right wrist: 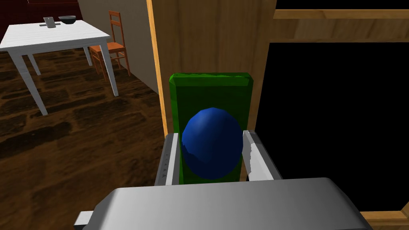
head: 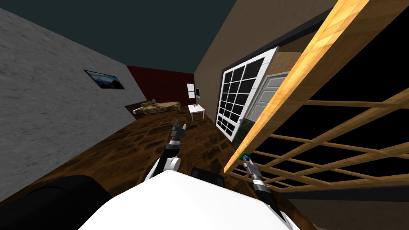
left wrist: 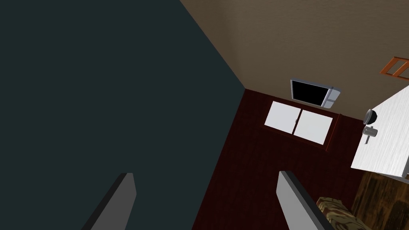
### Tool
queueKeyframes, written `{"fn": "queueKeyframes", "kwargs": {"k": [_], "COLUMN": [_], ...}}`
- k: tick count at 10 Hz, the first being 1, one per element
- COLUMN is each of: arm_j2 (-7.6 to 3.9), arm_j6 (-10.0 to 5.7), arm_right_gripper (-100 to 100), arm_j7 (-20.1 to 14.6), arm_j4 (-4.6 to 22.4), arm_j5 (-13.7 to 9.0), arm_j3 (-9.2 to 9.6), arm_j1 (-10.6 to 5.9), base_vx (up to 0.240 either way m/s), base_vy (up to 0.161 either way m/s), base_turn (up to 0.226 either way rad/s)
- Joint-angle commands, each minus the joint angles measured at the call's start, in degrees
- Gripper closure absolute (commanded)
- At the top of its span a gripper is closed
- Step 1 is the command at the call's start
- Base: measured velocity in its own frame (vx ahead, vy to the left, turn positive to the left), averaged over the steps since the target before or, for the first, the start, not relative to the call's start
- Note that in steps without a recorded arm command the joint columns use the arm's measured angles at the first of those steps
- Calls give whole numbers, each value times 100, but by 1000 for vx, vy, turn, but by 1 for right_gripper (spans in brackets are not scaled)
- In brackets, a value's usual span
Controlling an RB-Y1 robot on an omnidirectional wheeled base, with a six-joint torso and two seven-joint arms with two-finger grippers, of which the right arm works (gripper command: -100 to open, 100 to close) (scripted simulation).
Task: Pull the door open
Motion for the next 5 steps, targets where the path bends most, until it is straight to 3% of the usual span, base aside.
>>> {"fn": "queueKeyframes", "kwargs": {"k": [1,5], "arm_j2": [-118,-363], "arm_j6": [-181,-630], "arm_right_gripper": [100,100], "arm_j7": [-120,-401], "arm_j4": [-31,-32], "arm_j5": [54,189], "arm_j3": [82,292], "arm_j1": [141,436], "base_vx": [-90,-98], "base_vy": [-14,-19], "base_turn": [31,27]}}
